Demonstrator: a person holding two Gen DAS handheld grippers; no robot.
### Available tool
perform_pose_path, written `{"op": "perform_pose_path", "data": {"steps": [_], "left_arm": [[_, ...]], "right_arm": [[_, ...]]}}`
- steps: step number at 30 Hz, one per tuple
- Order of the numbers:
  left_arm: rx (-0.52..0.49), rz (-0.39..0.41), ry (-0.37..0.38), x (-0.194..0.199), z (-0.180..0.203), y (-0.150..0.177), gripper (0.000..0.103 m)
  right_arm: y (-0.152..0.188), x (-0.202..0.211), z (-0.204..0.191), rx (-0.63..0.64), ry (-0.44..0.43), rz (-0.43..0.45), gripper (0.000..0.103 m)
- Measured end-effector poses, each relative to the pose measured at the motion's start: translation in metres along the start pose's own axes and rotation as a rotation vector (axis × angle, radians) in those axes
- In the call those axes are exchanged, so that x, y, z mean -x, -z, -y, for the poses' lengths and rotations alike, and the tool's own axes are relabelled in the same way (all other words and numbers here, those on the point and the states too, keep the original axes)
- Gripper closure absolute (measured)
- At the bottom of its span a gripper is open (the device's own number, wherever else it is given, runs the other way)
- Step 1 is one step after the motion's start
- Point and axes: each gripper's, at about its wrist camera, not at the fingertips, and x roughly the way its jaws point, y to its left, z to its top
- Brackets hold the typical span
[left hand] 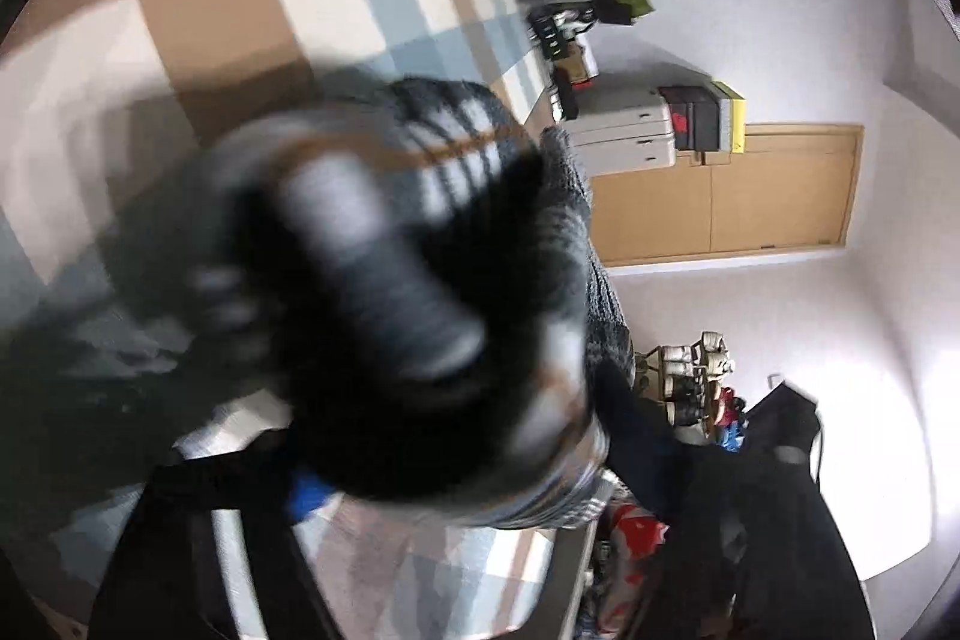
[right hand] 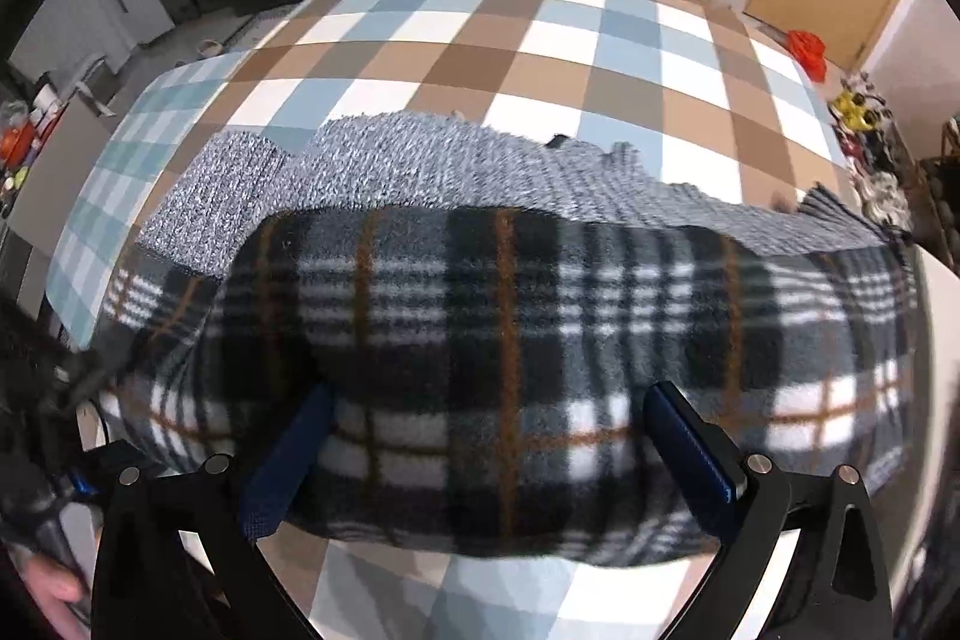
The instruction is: Fold large clothes
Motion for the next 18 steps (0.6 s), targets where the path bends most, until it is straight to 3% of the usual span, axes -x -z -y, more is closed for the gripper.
{"op": "perform_pose_path", "data": {"steps": [1,4,8,12,18], "left_arm": [[-0.028,0.006,0.006,0.003,0.002,-0.001,0.049],[-0.066,0.008,0.011,0.005,0.001,-0.001,0.053],[-0.135,0.036,0.012,0.008,0.008,0.004,0.056],[-0.207,0.069,0.008,0.012,0.011,0.014,0.056],[-0.409,0.175,-0.088,0.009,0.031,0.032,0.055]], "right_arm": [[-0.004,0.008,-0.001,-0.010,-0.003,-0.006,0.000],[-0.015,0.033,-0.014,0.002,0.005,0.012,0.000],[-0.041,0.062,-0.060,0.071,-0.013,0.025,0.000],[-0.071,0.040,-0.112,0.118,-0.083,-0.140,0.000],[-0.116,-0.023,-0.173,0.185,0.043,-0.419,0.000]]}}
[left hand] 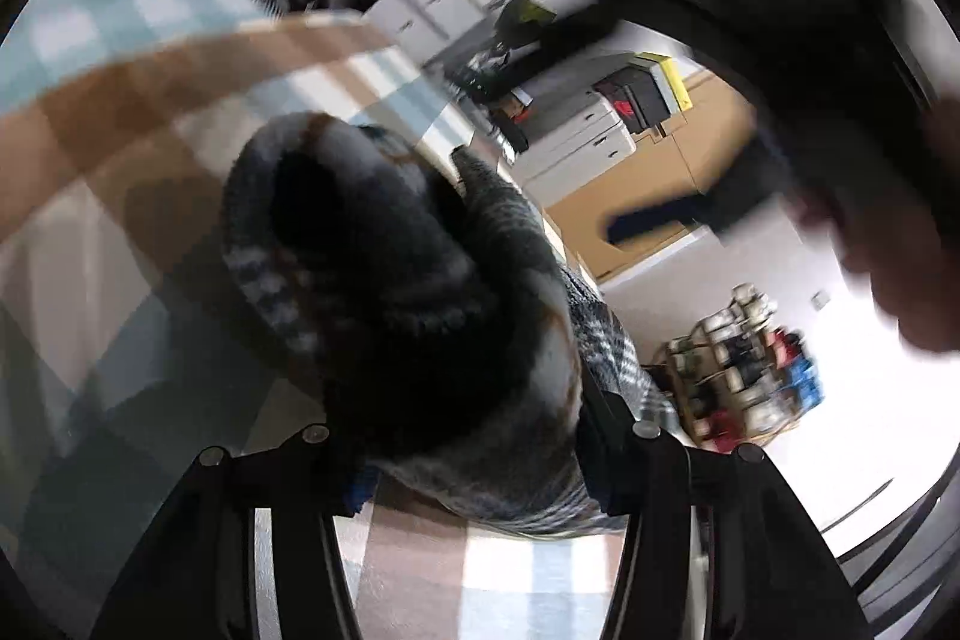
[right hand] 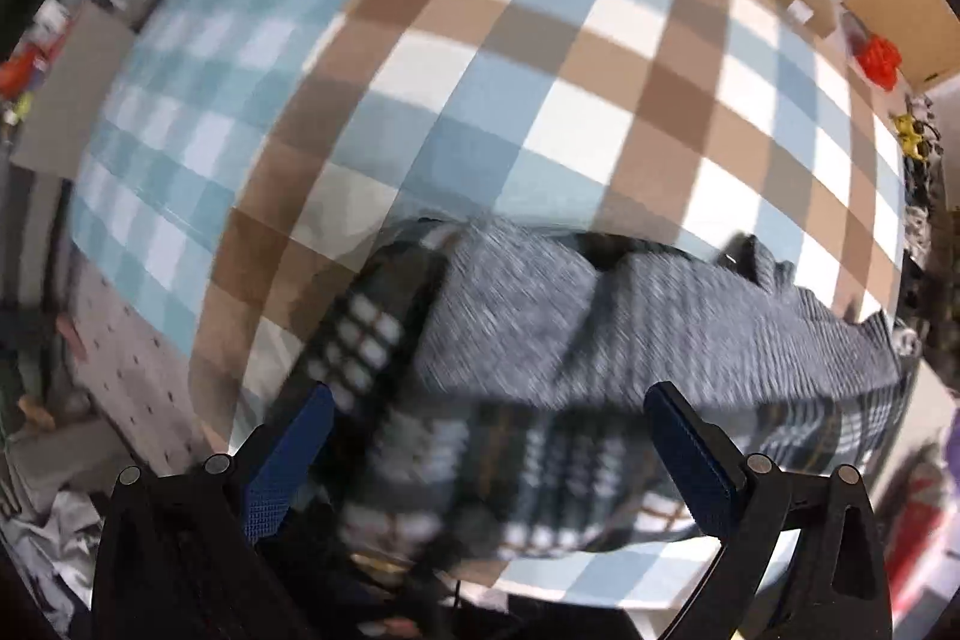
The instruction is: Fold large clothes
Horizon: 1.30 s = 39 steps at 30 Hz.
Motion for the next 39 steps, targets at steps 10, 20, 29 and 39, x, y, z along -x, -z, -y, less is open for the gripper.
{"op": "perform_pose_path", "data": {"steps": [10,20,29,39], "left_arm": [[-0.043,0.022,-0.042,-0.005,0.006,-0.006,0.055],[-0.097,0.021,-0.062,-0.004,0.011,-0.006,0.055],[-0.141,0.013,-0.058,-0.004,0.020,-0.005,0.055],[-0.137,0.089,-0.023,0.026,0.014,-0.024,0.056]], "right_arm": [[-0.044,-0.070,-0.063,0.145,0.256,-0.335,0.000],[-0.032,-0.130,-0.074,0.268,0.638,-0.549,0.000],[-0.022,-0.112,-0.051,0.240,0.528,-0.453,0.048],[-0.013,-0.030,-0.005,0.131,0.146,-0.080,0.066]]}}
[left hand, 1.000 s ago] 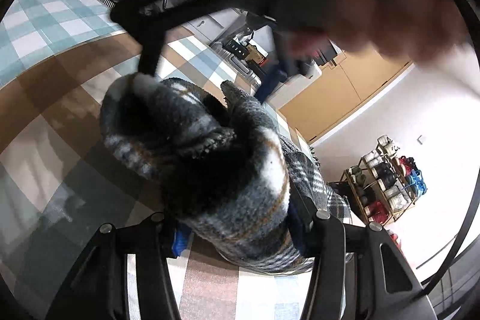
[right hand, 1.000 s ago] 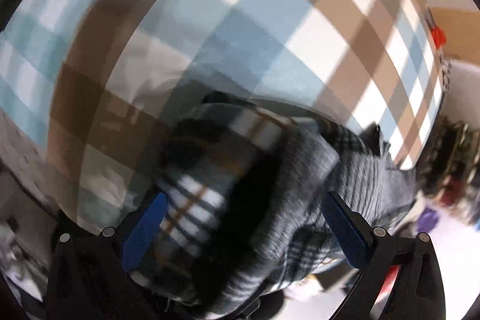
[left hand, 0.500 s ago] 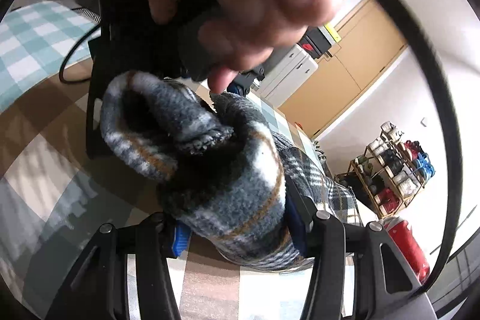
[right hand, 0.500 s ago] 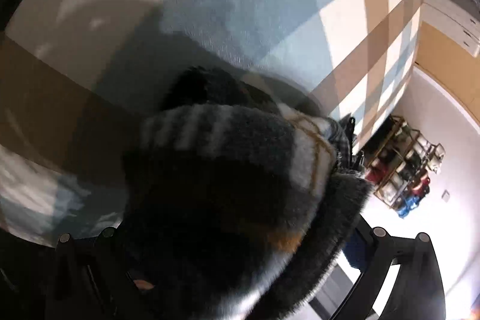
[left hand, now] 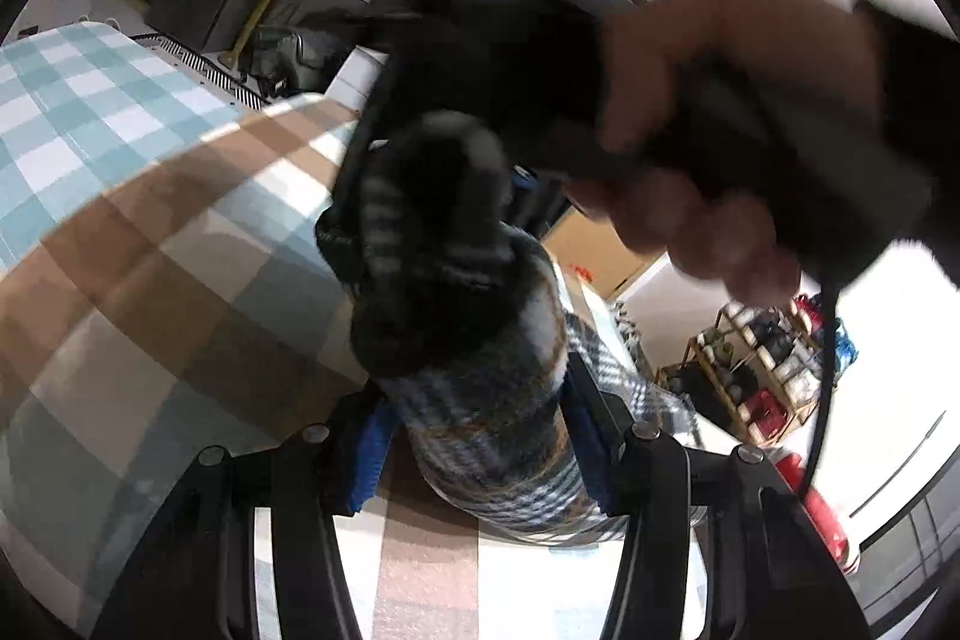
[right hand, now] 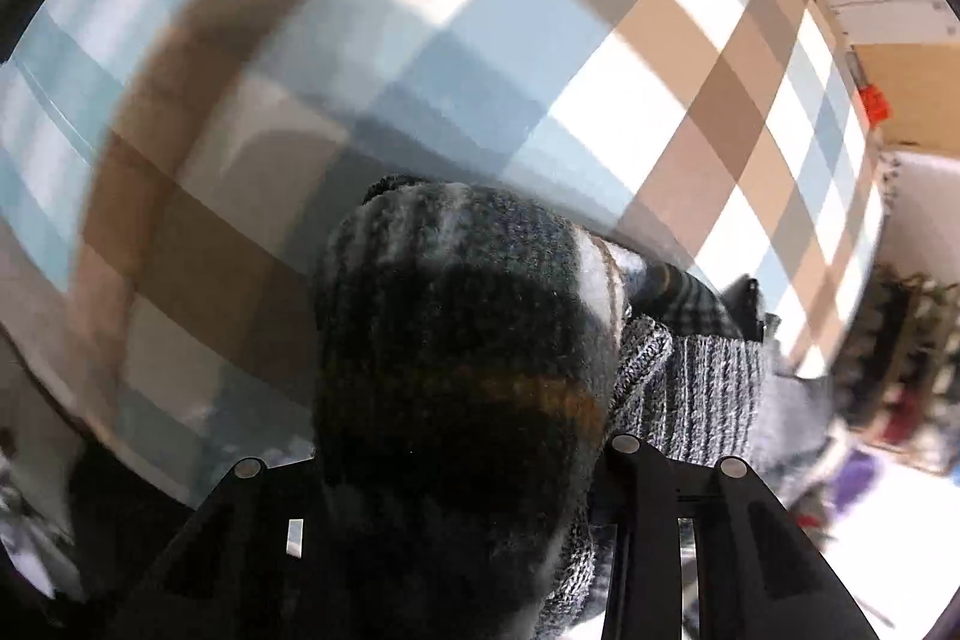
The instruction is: Fold large clothes
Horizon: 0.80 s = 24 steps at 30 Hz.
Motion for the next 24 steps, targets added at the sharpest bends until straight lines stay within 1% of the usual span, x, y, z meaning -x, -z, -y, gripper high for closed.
{"op": "perform_pose_path", "data": {"steps": [4,5,6,8,10,11,12,13,14,16,17,18,20,22,23,24], "left_arm": [[0.004,0.047,0.014,0.019,-0.007,-0.019,0.056],[-0.002,0.055,0.034,0.025,-0.007,-0.027,0.056],[-0.014,0.059,0.047,0.028,-0.005,-0.033,0.056],[-0.058,0.073,0.061,0.034,0.008,-0.045,0.056],[-0.116,0.089,0.095,0.043,0.022,-0.059,0.056],[-0.152,0.095,0.105,0.046,0.031,-0.064,0.056],[-0.181,0.093,0.119,0.047,0.038,-0.068,0.056],[-0.209,0.079,0.150,0.047,0.050,-0.075,0.056],[-0.229,0.058,0.173,0.044,0.058,-0.076,0.056],[-0.249,0.017,0.216,0.036,0.075,-0.082,0.056],[-0.253,0.002,0.236,0.034,0.081,-0.084,0.056],[-0.254,-0.006,0.238,0.032,0.085,-0.087,0.056],[-0.278,-0.013,0.196,0.023,0.091,-0.091,0.055],[-0.328,-0.022,0.156,0.006,0.103,-0.093,0.055],[-0.345,-0.031,0.138,0.001,0.096,-0.094,0.055],[-0.372,-0.048,0.118,-0.009,0.098,-0.093,0.055]], "right_arm": [[0.009,0.036,0.014,-0.047,-0.164,0.123,0.066],[0.010,0.049,0.016,-0.049,-0.214,0.164,0.066],[0.010,0.059,0.010,-0.047,-0.244,0.190,0.066],[0.014,0.079,0.017,-0.056,-0.333,0.254,0.066],[0.023,0.101,0.034,-0.055,-0.438,0.324,0.066],[0.026,0.106,0.031,-0.055,-0.473,0.349,0.066],[0.036,0.113,0.041,-0.068,-0.524,0.388,0.066],[0.046,0.121,0.060,-0.084,-0.583,0.436,0.066],[0.053,0.126,0.071,-0.095,-0.622,0.468,0.066],[0.068,0.123,0.108,-0.137,-0.718,0.536,0.066],[0.082,0.119,0.130,-0.168,-0.756,0.581,0.066],[0.094,0.112,0.153,-0.194,-0.795,0.617,0.066],[0.114,0.087,0.198,-0.253,-0.877,0.658,0.066],[0.132,0.062,0.226,-0.291,-0.925,0.681,0.066],[0.141,0.048,0.239,-0.301,-0.952,0.693,0.066],[0.148,0.033,0.249,-0.312,-0.975,0.701,0.066]]}}
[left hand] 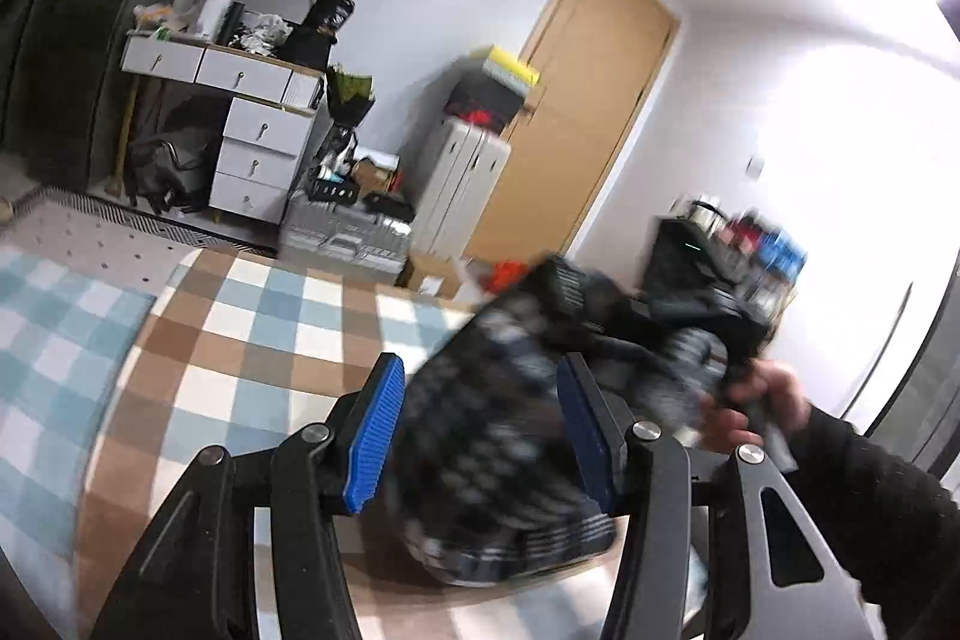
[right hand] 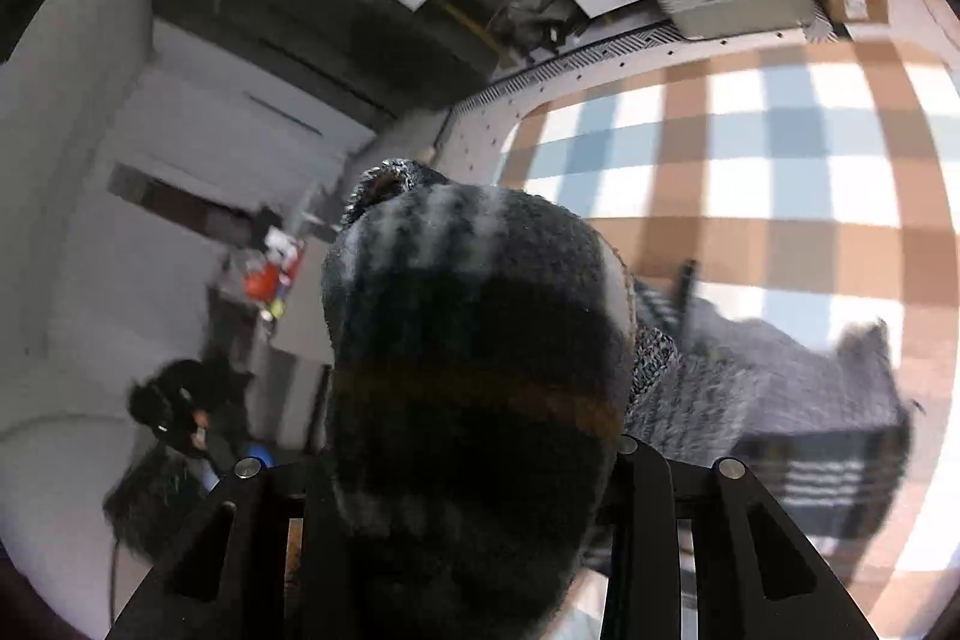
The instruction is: Fold large clothes
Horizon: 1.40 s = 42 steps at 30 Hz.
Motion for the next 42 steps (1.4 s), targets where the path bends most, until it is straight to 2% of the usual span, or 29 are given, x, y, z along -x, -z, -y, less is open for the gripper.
{"op": "perform_pose_path", "data": {"steps": [5,8,13,14,15,16,17,19,21,23,25,28,29,30,32,34,37,39,41,42], "left_arm": [[-0.058,-0.146,0.022,-0.053,-0.001,0.015,0.055],[-0.100,-0.233,0.043,-0.073,0.014,0.028,0.055],[-0.218,-0.303,0.132,-0.088,0.046,0.038,0.055],[-0.244,-0.344,0.152,-0.095,0.051,0.042,0.055],[-0.251,-0.371,0.156,-0.100,0.054,0.046,0.055],[-0.246,-0.366,0.160,-0.103,0.052,0.047,0.055],[-0.246,-0.362,0.165,-0.102,0.051,0.047,0.055],[-0.247,-0.379,0.171,-0.097,0.050,0.049,0.055],[-0.255,-0.393,0.168,-0.097,0.049,0.050,0.055],[-0.300,-0.403,0.147,-0.095,0.050,0.053,0.055],[-0.331,-0.411,0.138,-0.098,0.054,0.058,0.055],[-0.382,-0.414,0.112,-0.103,0.058,0.063,0.055],[-0.389,-0.415,0.114,-0.103,0.058,0.064,0.055],[-0.395,-0.414,0.110,-0.103,0.058,0.065,0.055],[-0.405,-0.416,0.100,-0.103,0.058,0.065,0.055],[-0.410,-0.425,0.097,-0.104,0.058,0.066,0.055],[-0.452,-0.432,0.077,-0.104,0.063,0.069,0.054],[-0.477,-0.440,0.065,-0.106,0.067,0.071,0.054],[-0.480,-0.458,0.063,-0.107,0.069,0.070,0.054],[-0.470,-0.469,0.068,-0.108,0.068,0.069,0.055]], "right_arm": [[0.030,0.025,0.072,-0.076,-0.140,0.087,0.067],[0.039,0.039,0.115,-0.128,-0.186,0.127,0.067],[0.072,0.040,0.157,-0.205,-0.261,0.180,0.064],[0.075,0.034,0.166,-0.222,-0.279,0.190,0.063],[0.079,0.030,0.173,-0.237,-0.285,0.200,0.059],[0.083,0.028,0.176,-0.251,-0.269,0.209,0.049],[0.085,0.027,0.180,-0.259,-0.250,0.224,0.042],[0.083,0.026,0.178,-0.252,-0.240,0.229,0.035],[0.078,0.033,0.170,-0.221,-0.168,0.218,0.028],[0.069,0.038,0.150,-0.157,-0.039,0.198,0.020],[0.060,0.049,0.129,-0.081,0.144,0.198,0.006],[0.057,0.067,0.089,0.026,0.384,0.223,0.006],[0.057,0.071,0.072,0.069,0.503,0.230,0.006],[0.060,0.075,0.055,0.116,0.584,0.237,0.006],[0.073,0.083,0.027,0.199,0.615,0.257,0.006],[0.088,0.089,0.009,0.249,0.543,0.275,0.006],[0.110,0.084,-0.010,0.254,0.450,0.257,0.006],[0.125,0.076,-0.008,0.257,0.429,0.239,0.006],[0.130,0.052,0.006,0.238,0.453,0.192,0.008],[0.133,0.043,0.016,0.217,0.483,0.154,0.019]]}}
